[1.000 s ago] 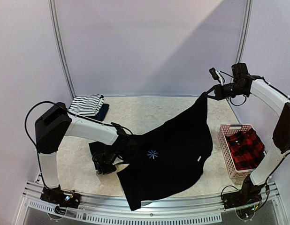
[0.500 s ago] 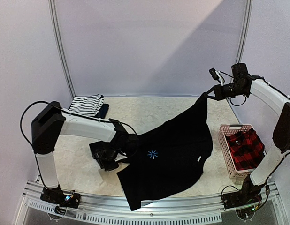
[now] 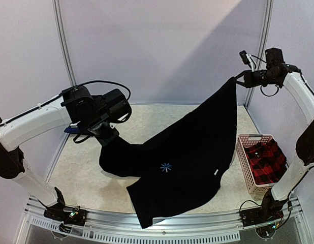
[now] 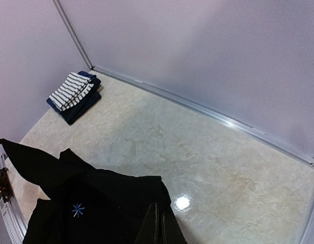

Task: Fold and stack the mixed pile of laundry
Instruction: Flatten out the crumpled T-shirt at the center of the board.

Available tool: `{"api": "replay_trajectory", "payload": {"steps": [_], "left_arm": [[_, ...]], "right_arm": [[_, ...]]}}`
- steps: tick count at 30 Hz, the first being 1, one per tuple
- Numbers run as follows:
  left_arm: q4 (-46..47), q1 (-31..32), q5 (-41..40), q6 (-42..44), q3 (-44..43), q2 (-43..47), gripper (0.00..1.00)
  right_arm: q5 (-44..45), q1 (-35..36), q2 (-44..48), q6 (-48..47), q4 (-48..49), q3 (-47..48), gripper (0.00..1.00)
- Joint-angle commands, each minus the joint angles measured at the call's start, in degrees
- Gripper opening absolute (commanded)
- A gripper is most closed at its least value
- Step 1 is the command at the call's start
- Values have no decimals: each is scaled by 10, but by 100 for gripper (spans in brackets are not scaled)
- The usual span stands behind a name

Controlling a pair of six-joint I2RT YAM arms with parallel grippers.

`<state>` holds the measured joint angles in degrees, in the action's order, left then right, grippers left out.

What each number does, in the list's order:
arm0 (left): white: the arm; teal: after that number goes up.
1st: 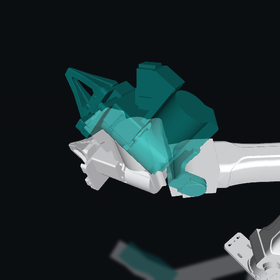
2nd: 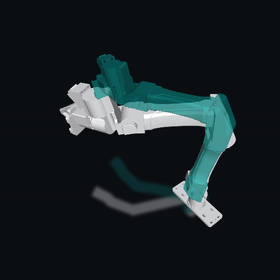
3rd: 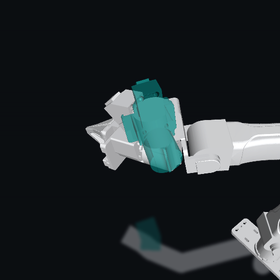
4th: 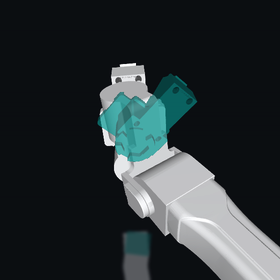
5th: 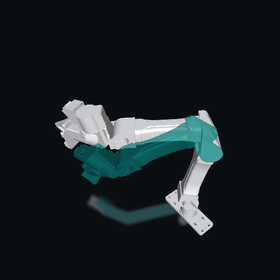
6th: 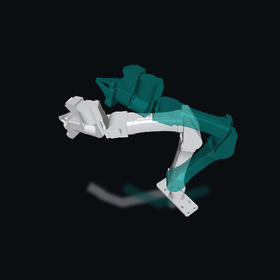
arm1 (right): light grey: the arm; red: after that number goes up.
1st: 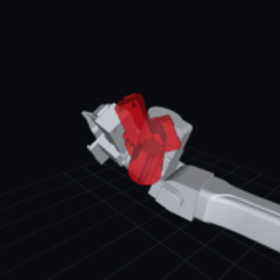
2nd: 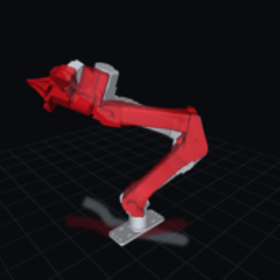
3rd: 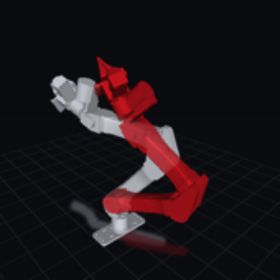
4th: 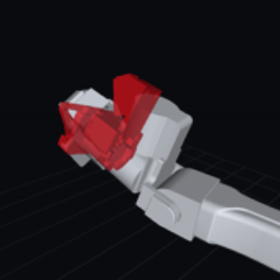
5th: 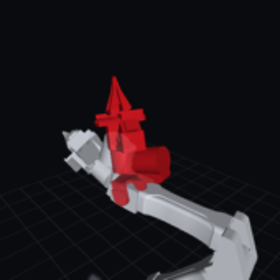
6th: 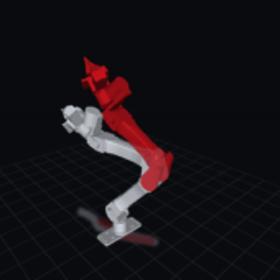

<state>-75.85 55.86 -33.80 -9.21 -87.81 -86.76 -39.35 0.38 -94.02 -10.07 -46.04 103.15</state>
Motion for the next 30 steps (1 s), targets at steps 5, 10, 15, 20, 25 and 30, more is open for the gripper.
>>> {"api": "replay_trajectory", "payload": {"steps": [5, 10, 15, 20, 25, 30], "left_arm": [[-21, -20, -99, -32, -7, 84, 0], [41, -28, -122, 12, -23, 120, 0], [84, -42, -156, 70, -95, 93, 0], [116, -46, -206, 136, -211, 69, 0], [108, -43, -225, 175, -310, 63, 0], [97, -28, -242, 205, -377, 72, 0]], "right_arm": [[47, -32, 27, 24, -24, 102, 0], [69, -37, 1, 26, -43, 203, 0], [67, -37, -53, 15, -70, 325, 0], [59, -37, -25, -2, -43, 326, 0], [70, -37, 18, -35, -30, 328, 0], [79, -37, 64, -46, 0, 343, 0]]}}
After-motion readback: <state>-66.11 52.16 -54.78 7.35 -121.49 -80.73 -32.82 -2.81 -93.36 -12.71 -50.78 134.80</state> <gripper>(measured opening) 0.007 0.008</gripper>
